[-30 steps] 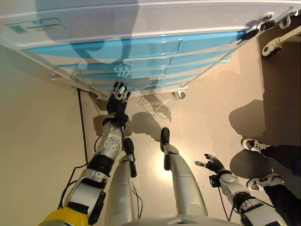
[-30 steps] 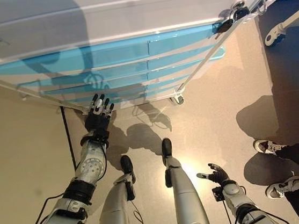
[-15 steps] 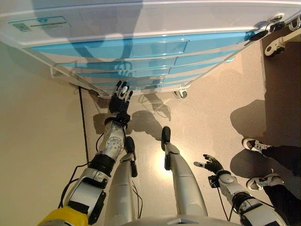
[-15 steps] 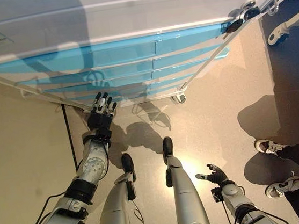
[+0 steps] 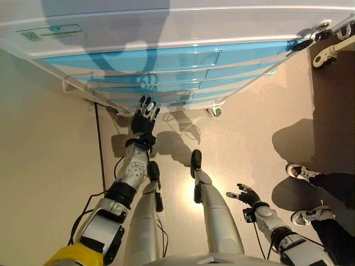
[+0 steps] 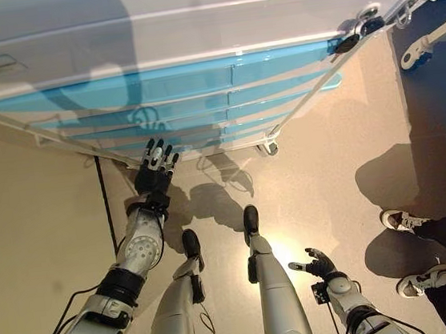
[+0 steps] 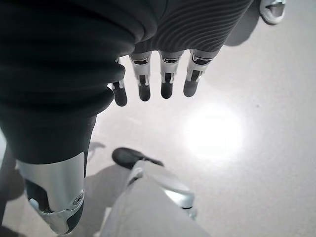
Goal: Open the drawer and pick up the medicine
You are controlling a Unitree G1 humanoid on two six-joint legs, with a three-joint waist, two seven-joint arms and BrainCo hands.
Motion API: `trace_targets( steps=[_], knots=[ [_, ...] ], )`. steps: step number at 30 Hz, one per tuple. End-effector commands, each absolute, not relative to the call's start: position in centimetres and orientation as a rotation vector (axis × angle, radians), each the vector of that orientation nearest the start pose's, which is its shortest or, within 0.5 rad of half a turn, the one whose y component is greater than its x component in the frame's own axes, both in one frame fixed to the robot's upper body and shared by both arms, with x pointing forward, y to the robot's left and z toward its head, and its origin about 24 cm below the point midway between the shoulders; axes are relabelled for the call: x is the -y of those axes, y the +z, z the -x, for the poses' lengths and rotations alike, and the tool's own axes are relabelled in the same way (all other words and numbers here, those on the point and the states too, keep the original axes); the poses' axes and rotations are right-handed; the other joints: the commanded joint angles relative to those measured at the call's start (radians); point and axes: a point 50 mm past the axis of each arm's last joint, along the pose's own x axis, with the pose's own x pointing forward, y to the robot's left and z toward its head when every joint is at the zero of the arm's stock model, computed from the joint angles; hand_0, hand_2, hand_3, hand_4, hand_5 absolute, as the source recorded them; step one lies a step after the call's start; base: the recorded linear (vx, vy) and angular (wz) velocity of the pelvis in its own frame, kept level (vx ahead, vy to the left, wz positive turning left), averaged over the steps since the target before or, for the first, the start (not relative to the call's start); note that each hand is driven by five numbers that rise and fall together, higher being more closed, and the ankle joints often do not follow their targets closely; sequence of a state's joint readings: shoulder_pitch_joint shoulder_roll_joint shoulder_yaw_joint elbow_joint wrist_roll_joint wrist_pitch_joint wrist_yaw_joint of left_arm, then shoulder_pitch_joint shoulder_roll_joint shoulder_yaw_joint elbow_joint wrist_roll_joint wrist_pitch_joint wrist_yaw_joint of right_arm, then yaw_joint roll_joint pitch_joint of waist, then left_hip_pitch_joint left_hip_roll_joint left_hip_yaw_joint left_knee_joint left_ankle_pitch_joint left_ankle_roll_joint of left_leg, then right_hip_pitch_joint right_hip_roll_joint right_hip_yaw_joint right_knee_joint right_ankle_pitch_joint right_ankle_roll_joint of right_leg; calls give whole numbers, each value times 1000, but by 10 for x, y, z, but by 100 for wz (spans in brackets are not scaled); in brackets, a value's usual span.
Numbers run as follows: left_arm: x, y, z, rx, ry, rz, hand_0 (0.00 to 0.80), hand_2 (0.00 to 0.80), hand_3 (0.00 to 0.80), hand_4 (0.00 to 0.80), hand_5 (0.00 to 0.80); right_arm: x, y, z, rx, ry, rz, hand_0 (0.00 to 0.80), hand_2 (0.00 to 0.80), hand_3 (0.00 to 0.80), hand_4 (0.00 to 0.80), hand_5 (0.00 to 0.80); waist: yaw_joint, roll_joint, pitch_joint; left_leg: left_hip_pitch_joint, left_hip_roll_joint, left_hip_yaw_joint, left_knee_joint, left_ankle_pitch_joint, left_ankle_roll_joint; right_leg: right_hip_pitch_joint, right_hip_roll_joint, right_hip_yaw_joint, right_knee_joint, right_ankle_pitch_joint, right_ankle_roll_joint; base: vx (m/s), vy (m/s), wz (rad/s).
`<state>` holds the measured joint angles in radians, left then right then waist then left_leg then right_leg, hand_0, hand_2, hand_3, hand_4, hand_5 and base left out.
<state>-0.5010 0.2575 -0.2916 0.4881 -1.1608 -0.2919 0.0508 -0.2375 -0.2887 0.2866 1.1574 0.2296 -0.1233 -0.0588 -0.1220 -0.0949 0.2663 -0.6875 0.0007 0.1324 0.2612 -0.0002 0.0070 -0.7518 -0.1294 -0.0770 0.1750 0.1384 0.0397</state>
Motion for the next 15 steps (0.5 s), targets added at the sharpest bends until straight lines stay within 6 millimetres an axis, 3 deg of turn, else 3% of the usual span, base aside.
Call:
trace_targets(
  steps=[1, 15],
  knots=[
    [-121, 204, -356, 514, -345, 778, 0, 0, 0, 0, 0, 247, -109, -205, -806, -69, 328, 0, 0, 0, 0, 0, -12, 57, -17, 4, 23, -72, -8, -5, -73, 41, 15, -24, 51, -55, 92, 0, 0, 0],
    [-130, 191, -360, 477, -203, 791, 0, 0, 0, 0, 0, 250, -112, -200, -821, -110, 324, 0, 0, 0, 0, 0, 1, 66, -19, 44, 22, -89, -55, 22, -78, 80, 10, -49, 42, -64, 91, 7, -8, 3]
  ],
)
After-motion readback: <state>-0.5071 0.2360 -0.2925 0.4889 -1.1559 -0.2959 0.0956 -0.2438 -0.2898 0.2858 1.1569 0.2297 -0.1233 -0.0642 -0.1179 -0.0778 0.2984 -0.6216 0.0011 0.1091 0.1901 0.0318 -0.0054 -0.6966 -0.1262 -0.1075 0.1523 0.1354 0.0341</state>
